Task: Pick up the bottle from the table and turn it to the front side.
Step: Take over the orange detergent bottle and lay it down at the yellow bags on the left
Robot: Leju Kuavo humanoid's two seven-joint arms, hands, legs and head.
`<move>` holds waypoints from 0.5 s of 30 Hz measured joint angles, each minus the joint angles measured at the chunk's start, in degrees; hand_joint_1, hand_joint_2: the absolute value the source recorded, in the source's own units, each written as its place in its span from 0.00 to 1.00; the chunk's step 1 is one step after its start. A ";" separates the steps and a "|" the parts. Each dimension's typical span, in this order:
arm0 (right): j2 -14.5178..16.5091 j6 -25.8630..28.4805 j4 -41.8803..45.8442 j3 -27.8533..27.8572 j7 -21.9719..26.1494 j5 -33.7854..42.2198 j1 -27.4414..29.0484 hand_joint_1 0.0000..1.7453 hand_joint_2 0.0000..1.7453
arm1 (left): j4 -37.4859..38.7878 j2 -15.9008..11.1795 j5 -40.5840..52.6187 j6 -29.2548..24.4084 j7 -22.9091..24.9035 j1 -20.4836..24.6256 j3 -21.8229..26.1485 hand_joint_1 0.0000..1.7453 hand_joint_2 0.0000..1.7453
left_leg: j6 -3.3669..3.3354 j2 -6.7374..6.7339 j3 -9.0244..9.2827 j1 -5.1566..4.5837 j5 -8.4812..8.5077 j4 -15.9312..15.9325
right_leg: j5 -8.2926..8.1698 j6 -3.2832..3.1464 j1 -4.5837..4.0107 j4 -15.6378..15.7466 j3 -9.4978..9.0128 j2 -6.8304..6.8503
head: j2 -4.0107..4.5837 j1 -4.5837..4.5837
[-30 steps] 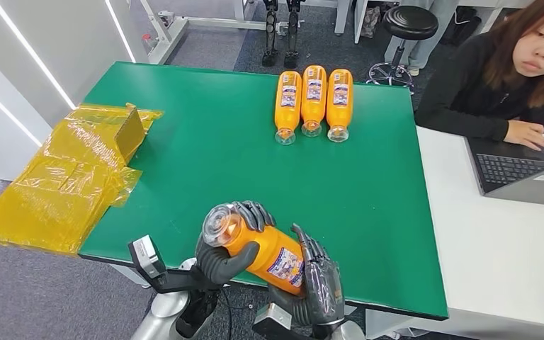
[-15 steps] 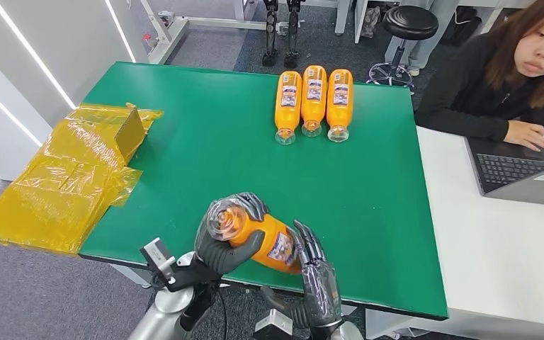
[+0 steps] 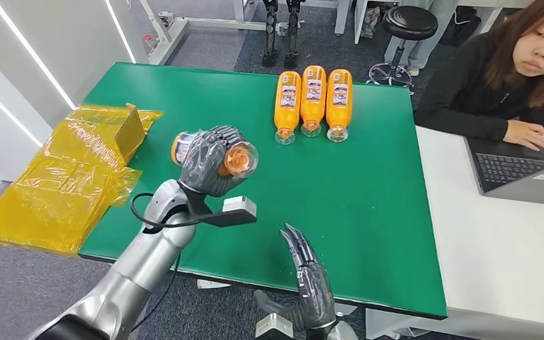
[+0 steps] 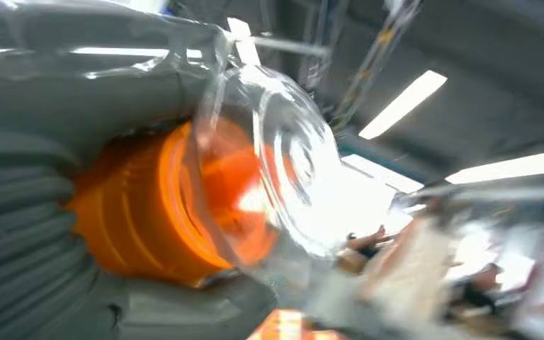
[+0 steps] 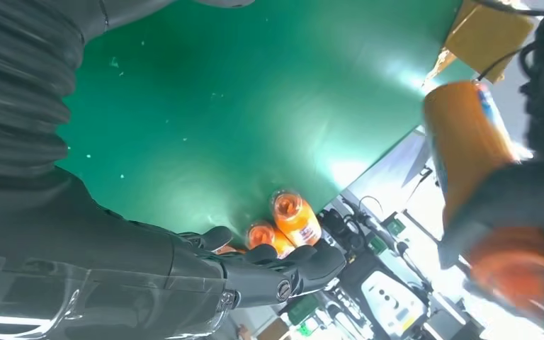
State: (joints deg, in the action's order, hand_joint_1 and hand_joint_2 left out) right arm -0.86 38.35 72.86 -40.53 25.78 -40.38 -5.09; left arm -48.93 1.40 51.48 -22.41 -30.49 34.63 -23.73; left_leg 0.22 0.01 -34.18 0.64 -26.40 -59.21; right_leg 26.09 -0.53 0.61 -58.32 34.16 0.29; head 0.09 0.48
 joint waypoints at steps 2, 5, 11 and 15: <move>0.07 0.16 -0.40 -0.07 0.26 0.73 -0.06 0.00 1.00 | 6.39 -0.44 5.78 0.29 4.67 3.60 -0.81 1.00 1.00 | 0.03 -0.03 -0.01 0.00 0.02 0.00 | -0.03 -0.04 0.00 -0.01 0.03 -0.05 | 0.00 0.00; 0.10 0.46 -0.71 -0.13 0.43 1.65 -0.08 0.00 1.00 | 14.62 -1.11 13.44 3.87 11.20 8.08 -2.86 1.00 1.00 | 0.03 -0.07 -0.02 0.00 0.02 0.00 | -0.04 -0.05 0.00 -0.02 0.07 -0.12 | 0.00 0.00; 0.09 0.56 -0.84 -0.19 0.31 3.66 -0.03 0.00 1.00 | 24.62 -3.86 21.04 15.33 19.50 13.16 -6.85 1.00 1.00 | 0.04 -0.30 -0.03 0.00 0.01 0.01 | -0.04 -0.06 0.00 -0.07 0.16 -0.36 | 0.00 0.00; 0.08 0.37 -0.84 -0.19 0.34 4.41 -0.01 0.00 1.00 | 28.48 -6.25 21.81 19.99 24.22 13.94 -7.83 1.00 1.00 | 0.05 -0.32 -0.03 0.00 0.01 0.02 | -0.04 -0.07 -0.01 -0.11 0.21 -0.38 | 0.00 0.00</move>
State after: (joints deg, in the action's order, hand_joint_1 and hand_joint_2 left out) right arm -0.79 38.72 72.02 -40.72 26.12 -35.97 -5.10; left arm -20.45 -4.85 73.29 -2.42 -6.28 48.57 -31.55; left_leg 0.27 -0.31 -34.21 0.65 -26.39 -59.19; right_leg 26.06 -0.61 0.60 -58.43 34.37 -0.09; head 0.09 0.48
